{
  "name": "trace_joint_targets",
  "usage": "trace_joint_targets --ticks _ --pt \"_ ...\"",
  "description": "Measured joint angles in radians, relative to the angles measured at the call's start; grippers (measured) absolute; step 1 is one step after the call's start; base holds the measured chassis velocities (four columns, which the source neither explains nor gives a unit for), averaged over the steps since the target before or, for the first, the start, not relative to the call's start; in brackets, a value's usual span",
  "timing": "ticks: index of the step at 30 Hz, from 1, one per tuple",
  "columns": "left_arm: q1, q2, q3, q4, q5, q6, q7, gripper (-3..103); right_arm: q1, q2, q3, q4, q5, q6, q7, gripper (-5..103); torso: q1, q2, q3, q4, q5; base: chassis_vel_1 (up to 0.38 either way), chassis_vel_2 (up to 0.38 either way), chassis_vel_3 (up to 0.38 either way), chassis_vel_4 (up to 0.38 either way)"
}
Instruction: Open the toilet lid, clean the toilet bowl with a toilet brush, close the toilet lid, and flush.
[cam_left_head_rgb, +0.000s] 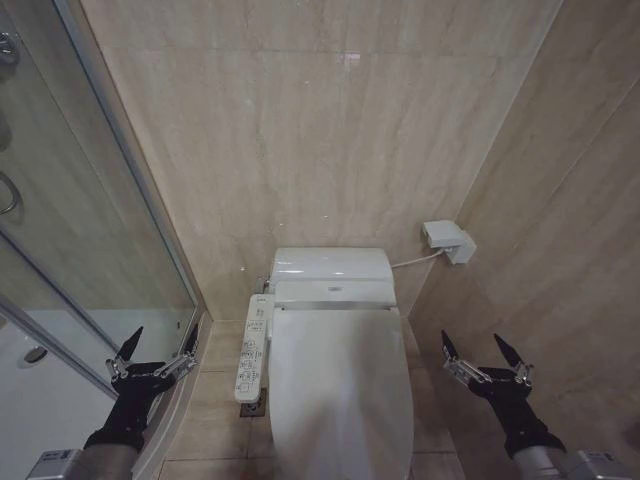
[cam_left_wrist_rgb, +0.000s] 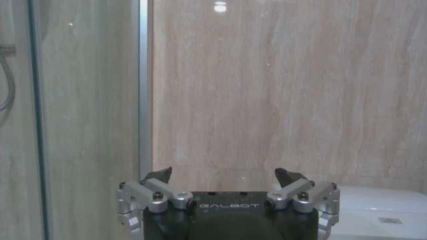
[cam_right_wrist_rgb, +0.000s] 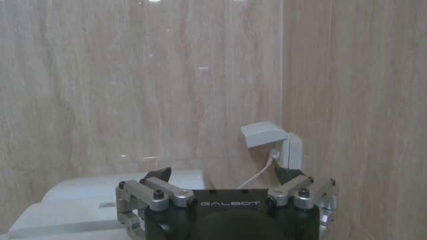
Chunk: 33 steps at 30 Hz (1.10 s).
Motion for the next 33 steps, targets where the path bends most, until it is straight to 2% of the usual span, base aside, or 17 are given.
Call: trace_joint_targets --ticks 12,26,27,28,30,33 --pt "0.000 0.000 0.000 0.000 0.000 0.000 0.000 100 0.000 0.000 0.000 0.000 0.000 0.000 0.000 100 -0.001 0.000 0.000 0.0000 0.0001 0.151 -0.168 -0.164 0.162" --pt "0.000 0.000 0.000 0.000 0.000 0.000 0.000 100 0.000 0.000 0.000 0.000 0.000 0.000 0.000 100 -0.001 0.000 0.000 -0.0002 0.0001 0.284 -0.279 -0.284 0.281" --pt "0.000 0.000 0.000 0.000 0.000 0.000 0.000 100 0.000 0.000 0.000 0.000 0.000 0.000 0.000 100 -0.001 0.000 0.000 -0.0001 -0.0006 0.285 -0.334 -0.277 0.299" --pt "0.000 0.000 0.000 0.000 0.000 0.000 0.000 100 0.000 0.000 0.000 0.000 0.000 0.000 0.000 100 0.000 0.000 0.000 0.0002 0.0005 0.285 -0.281 -0.298 0.316" --pt "0.000 0.000 0.000 0.000 0.000 0.000 0.000 100 0.000 0.000 0.000 0.000 0.000 0.000 0.000 100 0.000 0.000 0.000 0.0005 0.0003 0.306 -0.281 -0.283 0.305" --pt "0.000 0.000 0.000 0.000 0.000 0.000 0.000 100 0.000 0.000 0.000 0.000 0.000 0.000 0.000 100 -0.001 0.000 0.000 -0.0003 -0.0001 0.249 -0.279 -0.244 0.260"
